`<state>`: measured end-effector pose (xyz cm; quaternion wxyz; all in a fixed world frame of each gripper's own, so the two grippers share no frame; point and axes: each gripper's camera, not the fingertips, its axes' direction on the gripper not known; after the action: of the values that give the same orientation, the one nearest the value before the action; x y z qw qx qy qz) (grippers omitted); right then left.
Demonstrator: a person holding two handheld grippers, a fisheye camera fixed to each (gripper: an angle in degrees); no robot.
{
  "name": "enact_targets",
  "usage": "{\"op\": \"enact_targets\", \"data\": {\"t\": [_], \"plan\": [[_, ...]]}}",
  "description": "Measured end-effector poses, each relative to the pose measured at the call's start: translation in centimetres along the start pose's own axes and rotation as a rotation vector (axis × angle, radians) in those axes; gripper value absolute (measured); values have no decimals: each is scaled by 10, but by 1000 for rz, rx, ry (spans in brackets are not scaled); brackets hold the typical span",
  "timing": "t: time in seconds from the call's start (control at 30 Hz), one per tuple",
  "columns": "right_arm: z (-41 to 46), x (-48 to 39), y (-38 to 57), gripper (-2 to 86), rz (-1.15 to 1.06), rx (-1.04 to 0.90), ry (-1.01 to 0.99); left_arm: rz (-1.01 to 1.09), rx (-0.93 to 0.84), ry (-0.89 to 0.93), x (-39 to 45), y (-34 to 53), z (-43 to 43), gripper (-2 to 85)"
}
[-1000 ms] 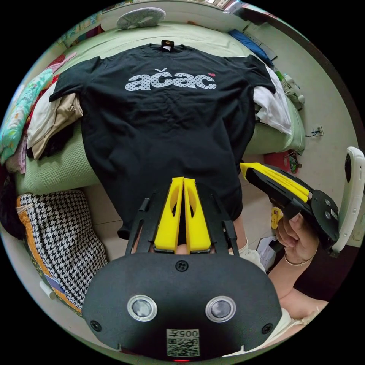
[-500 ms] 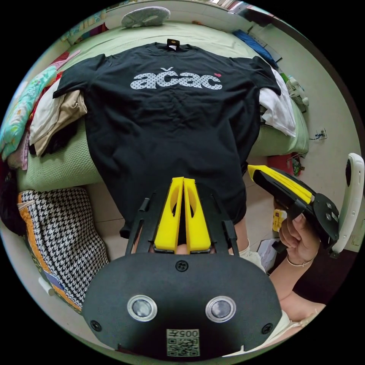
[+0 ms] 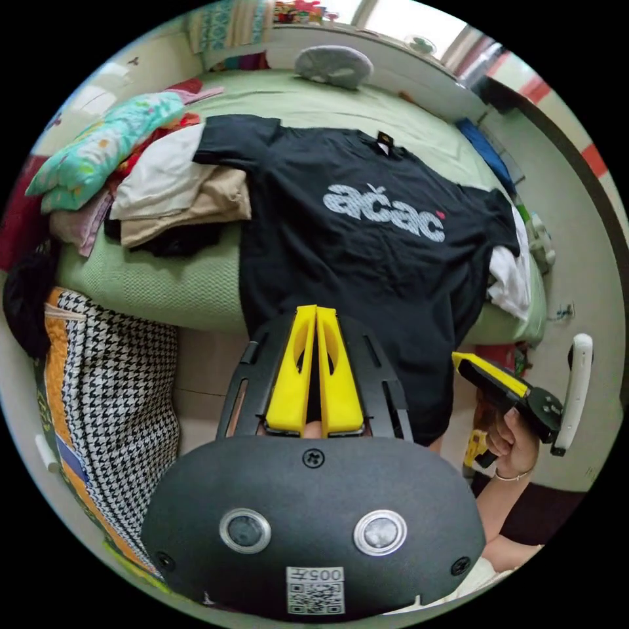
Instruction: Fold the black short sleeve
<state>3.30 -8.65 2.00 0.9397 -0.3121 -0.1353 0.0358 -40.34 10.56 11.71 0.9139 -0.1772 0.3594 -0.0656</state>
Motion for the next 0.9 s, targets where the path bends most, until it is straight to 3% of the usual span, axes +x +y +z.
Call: {"op": "enact_targets", "data": {"t": [0.2, 0.33, 0.43, 0.53, 0.63, 0.9], "plan": [[-24, -75, -106, -13, -206, 138, 101, -70, 147, -10, -83, -40, -43, -1], [-60, -149, -198, -12, -443, 309, -91, -56, 299, 39, -127, -76, -65, 6], [-63, -196, -263, -5, -522, 320, -138, -67, 289, 36, -154, -110, -58, 34], [-50, -228, -325, 26, -545, 285, -254, -62, 259, 35, -173, -137, -47, 81], [-21, -267, -390, 120, -637, 95, -262, -41, 255, 28, -183, -153, -41, 91], [47, -340, -513, 127, -569, -95, -173, -72, 262, 49, -211, -176, -33, 91]]}}
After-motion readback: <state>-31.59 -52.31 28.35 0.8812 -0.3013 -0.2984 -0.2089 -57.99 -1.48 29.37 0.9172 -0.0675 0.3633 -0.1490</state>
